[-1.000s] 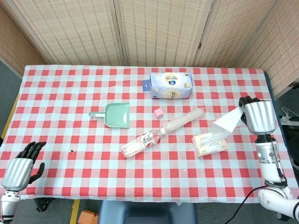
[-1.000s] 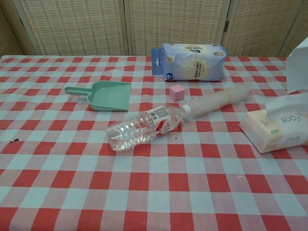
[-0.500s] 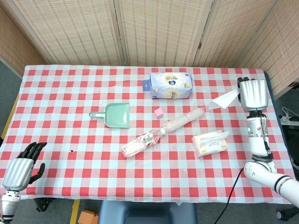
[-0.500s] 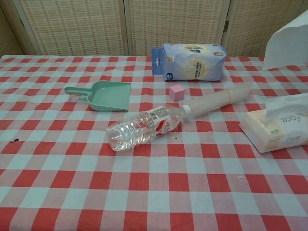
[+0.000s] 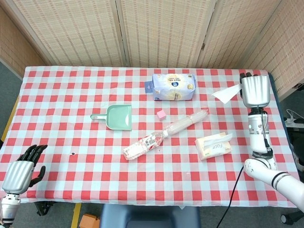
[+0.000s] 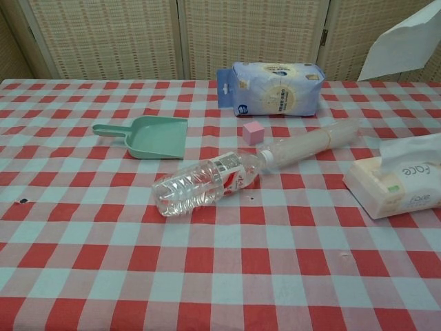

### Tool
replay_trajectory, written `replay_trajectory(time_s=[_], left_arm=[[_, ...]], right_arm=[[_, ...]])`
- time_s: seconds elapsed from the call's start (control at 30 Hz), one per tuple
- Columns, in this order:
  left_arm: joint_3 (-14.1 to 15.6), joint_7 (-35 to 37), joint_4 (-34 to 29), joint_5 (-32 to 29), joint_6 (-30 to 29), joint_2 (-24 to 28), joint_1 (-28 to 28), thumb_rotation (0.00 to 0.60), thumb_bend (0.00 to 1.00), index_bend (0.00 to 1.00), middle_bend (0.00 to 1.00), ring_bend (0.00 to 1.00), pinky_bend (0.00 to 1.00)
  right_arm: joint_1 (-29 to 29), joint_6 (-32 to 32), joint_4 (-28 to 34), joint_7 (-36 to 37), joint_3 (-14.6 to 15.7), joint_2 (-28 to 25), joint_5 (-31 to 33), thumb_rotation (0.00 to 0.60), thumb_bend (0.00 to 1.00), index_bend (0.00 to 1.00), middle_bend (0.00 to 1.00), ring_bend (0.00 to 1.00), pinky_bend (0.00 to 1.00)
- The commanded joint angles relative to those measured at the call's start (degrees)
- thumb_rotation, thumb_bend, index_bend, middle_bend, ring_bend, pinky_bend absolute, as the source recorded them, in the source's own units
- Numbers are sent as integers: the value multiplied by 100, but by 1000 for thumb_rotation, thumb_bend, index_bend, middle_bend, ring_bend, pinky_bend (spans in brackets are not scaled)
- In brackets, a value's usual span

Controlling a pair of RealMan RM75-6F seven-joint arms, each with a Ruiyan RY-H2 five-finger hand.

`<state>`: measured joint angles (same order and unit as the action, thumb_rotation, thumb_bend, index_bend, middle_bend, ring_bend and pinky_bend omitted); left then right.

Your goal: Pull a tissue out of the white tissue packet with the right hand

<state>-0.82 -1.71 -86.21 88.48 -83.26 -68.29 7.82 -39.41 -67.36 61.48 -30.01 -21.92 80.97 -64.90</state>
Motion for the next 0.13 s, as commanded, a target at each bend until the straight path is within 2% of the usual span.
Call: replay_trajectory(time_s=[0.03, 0.13], left_arm=[[-1, 9, 17, -22, 29, -3, 8, 600, 526, 130, 134, 80, 339], [-3, 22, 22, -52, 66, 1, 16, 600, 525, 130, 134, 80, 340]], right_arm=[[2, 24, -27, 47, 32, -14, 4, 600, 533, 685, 594, 689, 876], [-8, 42, -75, 56, 47, -8, 42, 600, 535, 685, 594, 689, 876]])
